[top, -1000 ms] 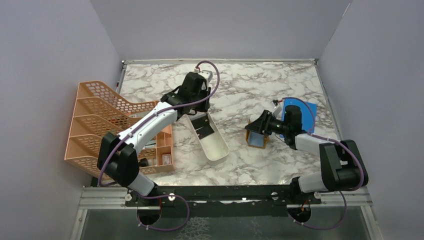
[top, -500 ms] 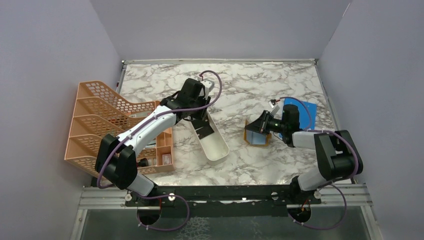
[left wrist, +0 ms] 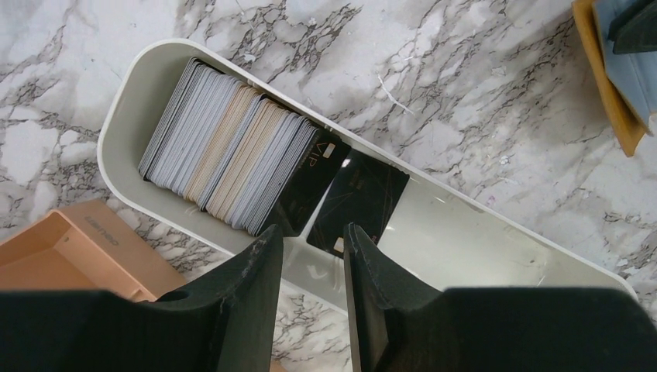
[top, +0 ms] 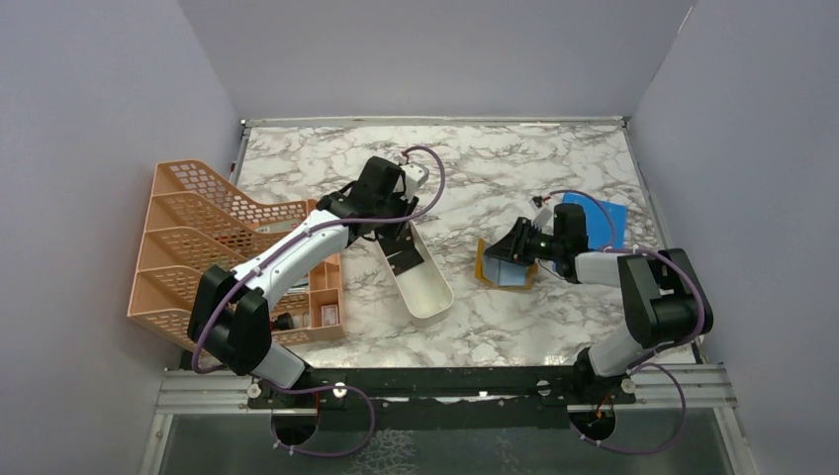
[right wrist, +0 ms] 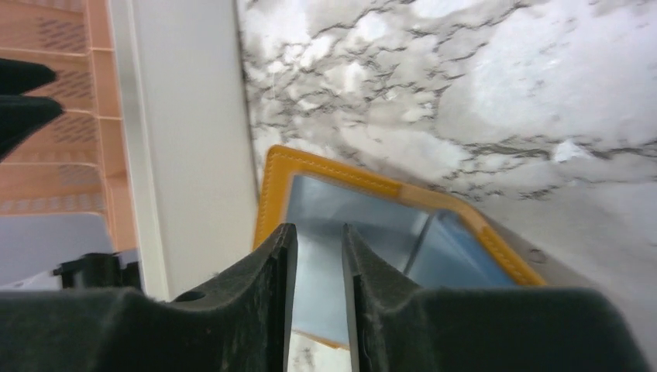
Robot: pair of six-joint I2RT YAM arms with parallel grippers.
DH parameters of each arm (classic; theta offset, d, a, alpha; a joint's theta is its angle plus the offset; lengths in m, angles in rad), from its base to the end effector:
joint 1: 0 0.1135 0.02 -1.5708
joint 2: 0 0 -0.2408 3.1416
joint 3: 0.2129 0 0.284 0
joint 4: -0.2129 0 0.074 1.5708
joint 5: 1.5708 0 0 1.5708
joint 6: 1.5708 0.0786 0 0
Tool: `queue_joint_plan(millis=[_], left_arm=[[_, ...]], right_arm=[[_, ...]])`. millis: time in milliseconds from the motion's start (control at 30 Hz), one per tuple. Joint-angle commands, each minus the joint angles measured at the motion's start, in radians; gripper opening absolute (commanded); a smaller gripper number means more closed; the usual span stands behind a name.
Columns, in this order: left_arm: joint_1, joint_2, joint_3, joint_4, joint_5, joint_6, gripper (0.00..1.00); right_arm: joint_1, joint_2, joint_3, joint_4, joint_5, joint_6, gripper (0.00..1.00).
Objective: Put the credit cards into the card holder
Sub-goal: Pick up the credit card from the storage box.
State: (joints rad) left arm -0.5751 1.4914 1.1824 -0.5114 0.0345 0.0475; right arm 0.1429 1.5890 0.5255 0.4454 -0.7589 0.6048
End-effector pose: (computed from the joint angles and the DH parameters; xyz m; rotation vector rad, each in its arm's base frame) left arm 0.3238 -0.2131 0.2147 0.7539 2.2894 -0.2877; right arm 0.3075 0.0989 0.0649 0.0635 2.2630 1.2410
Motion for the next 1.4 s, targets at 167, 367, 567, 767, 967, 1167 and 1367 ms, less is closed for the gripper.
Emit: queue_joint_plan(millis=[167, 367, 567, 767, 967, 1167, 1367], left_arm=[[0.006, 0.040, 0.021, -0.014, -0.034, 0.200, 0.42], [0.000, 0.133, 0.034, -0.001, -0.055, 0.246, 0.55], [-0.005, 0.203, 0.057, 0.041, -0.137, 0.277, 0.63], [-0.005, 0.231, 0.034, 0.100, -0.195, 0.298, 0.72], [-0.009, 0.231, -0.006, 0.153, -0.186, 0.337, 0.74], [-0.015, 0.268, -0.017, 0.159, -0.175, 0.351, 0.75], [-0.020, 0.286, -0.022, 0.175, -0.235, 0.356, 0.68]], right_arm=[[0.009, -0.035, 0.045, -0.225, 0.226, -0.135, 0.20], [0.031, -0.028, 0.048, -0.239, 0.260, -0.139, 0.19], [0.034, -0.017, 0.047, -0.222, 0.229, -0.131, 0.19], [0.034, -0.016, 0.042, -0.209, 0.214, -0.127, 0.20], [0.034, -0.009, 0.040, -0.195, 0.191, -0.123, 0.20], [0.034, -0.020, 0.037, -0.194, 0.195, -0.123, 0.20], [0.034, -0.024, 0.032, -0.193, 0.195, -0.123, 0.20]])
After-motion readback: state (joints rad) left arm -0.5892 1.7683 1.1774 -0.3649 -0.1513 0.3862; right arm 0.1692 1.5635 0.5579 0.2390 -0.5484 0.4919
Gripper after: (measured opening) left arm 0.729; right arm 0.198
